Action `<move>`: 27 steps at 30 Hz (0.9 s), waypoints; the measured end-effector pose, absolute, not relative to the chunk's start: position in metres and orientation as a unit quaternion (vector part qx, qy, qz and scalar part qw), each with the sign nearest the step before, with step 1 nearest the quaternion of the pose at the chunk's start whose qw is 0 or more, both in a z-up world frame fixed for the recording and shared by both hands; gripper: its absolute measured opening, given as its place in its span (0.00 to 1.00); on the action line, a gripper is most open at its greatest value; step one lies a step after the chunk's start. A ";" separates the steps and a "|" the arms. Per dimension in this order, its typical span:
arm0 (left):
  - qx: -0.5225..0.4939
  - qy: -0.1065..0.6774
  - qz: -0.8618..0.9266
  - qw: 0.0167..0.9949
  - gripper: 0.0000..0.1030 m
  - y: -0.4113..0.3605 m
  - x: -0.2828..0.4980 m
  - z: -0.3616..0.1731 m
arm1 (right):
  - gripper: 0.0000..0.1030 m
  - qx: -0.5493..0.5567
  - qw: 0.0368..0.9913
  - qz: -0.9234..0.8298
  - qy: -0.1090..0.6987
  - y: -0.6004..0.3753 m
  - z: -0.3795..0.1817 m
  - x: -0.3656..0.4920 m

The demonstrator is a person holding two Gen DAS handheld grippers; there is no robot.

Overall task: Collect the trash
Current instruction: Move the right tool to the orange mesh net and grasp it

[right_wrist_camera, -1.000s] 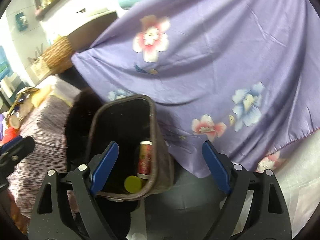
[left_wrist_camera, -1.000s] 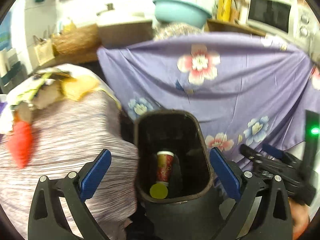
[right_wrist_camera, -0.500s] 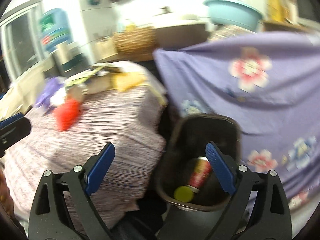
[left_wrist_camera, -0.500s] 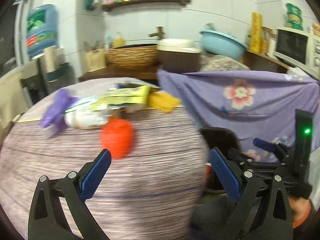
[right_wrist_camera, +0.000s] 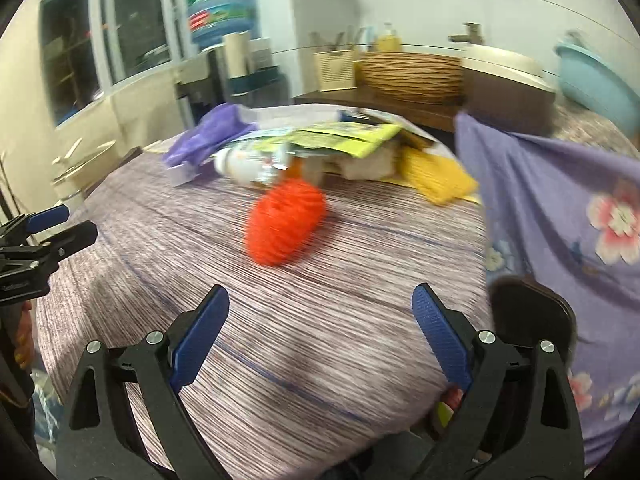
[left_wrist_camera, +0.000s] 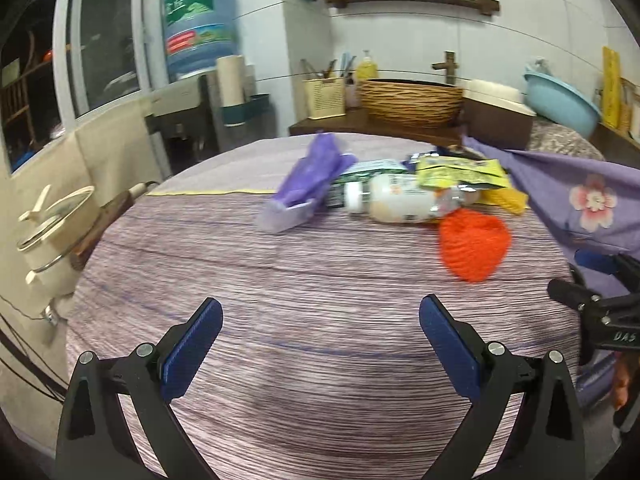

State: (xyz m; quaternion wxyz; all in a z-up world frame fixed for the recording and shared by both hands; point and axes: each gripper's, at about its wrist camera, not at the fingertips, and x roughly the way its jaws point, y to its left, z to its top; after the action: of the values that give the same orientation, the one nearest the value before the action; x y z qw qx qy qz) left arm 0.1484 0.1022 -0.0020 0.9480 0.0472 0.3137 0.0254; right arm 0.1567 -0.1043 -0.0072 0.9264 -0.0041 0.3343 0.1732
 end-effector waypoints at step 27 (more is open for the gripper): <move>0.068 0.366 0.023 0.928 0.95 0.151 0.204 -0.021 | 0.28 -0.069 0.899 0.185 0.390 -0.042 -0.033 0.243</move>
State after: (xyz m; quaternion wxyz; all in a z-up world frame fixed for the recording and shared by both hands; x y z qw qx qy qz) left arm 0.2044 0.1513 -0.0211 0.9279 0.0683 0.3659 0.0228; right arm 0.2428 -0.0416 -0.0329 0.8992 -0.0694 0.3905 0.1848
